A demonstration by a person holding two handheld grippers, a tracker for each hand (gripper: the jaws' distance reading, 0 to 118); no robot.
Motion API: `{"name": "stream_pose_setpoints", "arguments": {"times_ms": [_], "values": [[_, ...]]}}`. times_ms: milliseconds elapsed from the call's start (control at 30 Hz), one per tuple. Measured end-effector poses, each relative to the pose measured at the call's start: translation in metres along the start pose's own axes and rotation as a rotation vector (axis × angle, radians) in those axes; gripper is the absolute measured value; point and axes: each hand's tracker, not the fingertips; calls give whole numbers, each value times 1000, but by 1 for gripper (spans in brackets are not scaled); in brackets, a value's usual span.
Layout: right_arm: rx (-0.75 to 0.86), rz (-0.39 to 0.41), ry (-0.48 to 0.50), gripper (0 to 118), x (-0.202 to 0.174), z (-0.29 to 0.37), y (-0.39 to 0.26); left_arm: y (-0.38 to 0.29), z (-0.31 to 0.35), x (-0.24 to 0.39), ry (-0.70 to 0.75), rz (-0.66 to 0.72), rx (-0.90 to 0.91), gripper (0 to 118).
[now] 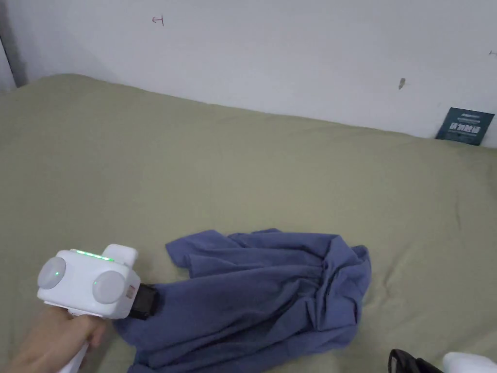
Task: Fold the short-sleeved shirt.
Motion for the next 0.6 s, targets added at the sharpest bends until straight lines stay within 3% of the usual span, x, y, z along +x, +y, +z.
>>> {"name": "stream_pose_setpoints", "arguments": {"times_ms": [33,100,200,467,600], "values": [[2,1,-3,2,2,-1,1,-4,3,1,-47,2,0,92],[1,17,-14,2,8,-5,4,-7,20,2,-65,16,32,77],[-22,-5,-26,2,25,-22,17,-8,29,0,-105,28,65,4],[-75,38,-77,2,64,-123,93,-5,21,-7,-141,53,53,4],[-151,47,-41,2,70,-193,123,-5,21,-6,-137,30,64,4]]}}
